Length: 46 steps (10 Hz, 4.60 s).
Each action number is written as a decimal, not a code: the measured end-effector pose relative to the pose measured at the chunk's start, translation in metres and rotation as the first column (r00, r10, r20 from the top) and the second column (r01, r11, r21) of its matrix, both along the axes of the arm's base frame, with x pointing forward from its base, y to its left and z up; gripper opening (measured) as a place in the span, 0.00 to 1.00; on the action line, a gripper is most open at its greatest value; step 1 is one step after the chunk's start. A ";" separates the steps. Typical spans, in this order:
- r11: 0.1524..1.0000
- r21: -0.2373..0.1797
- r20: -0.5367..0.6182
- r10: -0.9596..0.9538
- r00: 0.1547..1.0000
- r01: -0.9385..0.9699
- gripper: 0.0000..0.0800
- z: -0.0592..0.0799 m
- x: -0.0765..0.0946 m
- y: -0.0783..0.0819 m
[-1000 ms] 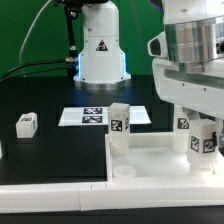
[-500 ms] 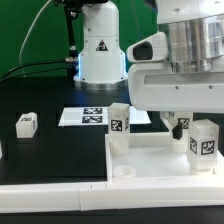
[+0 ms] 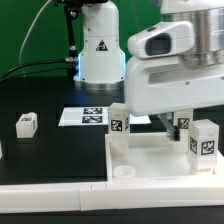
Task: Assemble square table
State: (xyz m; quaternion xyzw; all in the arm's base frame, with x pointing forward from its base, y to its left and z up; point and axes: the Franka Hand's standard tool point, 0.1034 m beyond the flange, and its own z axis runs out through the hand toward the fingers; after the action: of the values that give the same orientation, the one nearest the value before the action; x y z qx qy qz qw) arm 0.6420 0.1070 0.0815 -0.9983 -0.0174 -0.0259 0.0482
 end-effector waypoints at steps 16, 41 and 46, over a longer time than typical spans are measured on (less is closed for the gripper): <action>0.214 0.020 -0.134 -0.967 0.215 0.977 0.47 -0.003 -0.004 0.000; 0.009 -0.021 -0.158 -0.987 0.005 1.000 0.36 -0.006 -0.003 0.000; 0.133 -0.014 -0.171 -0.977 0.129 0.991 0.48 -0.007 0.001 -0.005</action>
Offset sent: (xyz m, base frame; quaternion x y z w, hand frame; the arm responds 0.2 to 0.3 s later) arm 0.0000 0.0000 0.0000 0.0000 0.0000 0.1296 0.9916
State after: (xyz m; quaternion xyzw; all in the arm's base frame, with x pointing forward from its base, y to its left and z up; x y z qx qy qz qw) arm 0.6432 0.1016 0.0747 -0.7591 0.6469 0.0170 0.0716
